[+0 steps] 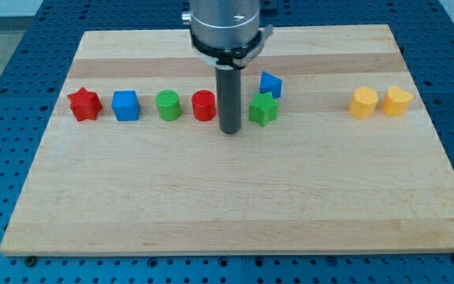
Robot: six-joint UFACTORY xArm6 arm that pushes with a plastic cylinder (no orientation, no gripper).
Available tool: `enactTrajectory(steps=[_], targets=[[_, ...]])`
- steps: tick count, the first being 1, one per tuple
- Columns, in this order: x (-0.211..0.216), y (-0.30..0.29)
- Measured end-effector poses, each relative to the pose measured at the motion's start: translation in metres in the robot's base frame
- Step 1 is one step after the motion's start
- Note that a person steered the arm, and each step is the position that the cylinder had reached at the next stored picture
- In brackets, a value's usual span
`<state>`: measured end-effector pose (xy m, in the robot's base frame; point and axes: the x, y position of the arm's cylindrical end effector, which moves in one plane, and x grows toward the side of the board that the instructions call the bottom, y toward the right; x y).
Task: Slightly move the green star towards the red circle
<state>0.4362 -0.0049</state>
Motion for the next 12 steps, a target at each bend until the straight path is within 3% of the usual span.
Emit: enactTrajectory(steps=[2, 4, 6, 9, 12], targets=[[-0.008, 0.021], [0.018, 0.040], [0.016, 0.074], [-0.021, 0.078], [-0.027, 0.066]])
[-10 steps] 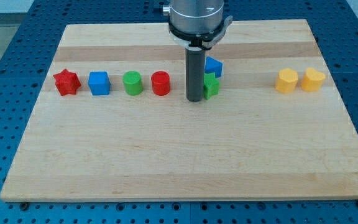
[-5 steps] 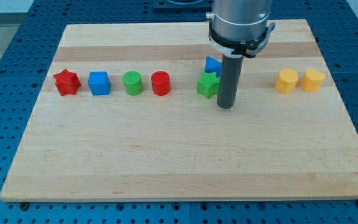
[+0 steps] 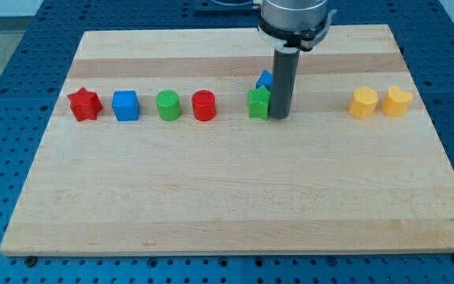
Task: Slightly move the green star towards the red circle
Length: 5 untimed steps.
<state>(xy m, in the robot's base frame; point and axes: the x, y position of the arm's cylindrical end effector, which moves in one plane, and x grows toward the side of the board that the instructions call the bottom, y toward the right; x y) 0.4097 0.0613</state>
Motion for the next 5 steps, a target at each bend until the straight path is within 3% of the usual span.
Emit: enactTrajectory(steps=[4, 5], targets=[[0.002, -0.004], [-0.013, -0.004]])
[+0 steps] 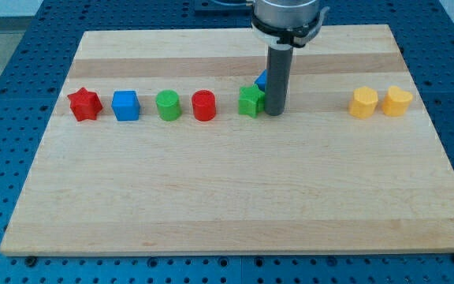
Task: Slightly move the green star towards the red circle
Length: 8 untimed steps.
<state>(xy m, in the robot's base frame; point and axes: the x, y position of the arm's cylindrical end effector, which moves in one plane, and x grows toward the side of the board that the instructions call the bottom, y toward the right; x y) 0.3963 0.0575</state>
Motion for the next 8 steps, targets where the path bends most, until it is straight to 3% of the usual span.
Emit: enactTrajectory(steps=[4, 8], targets=[[-0.036, -0.001], [-0.015, -0.018]])
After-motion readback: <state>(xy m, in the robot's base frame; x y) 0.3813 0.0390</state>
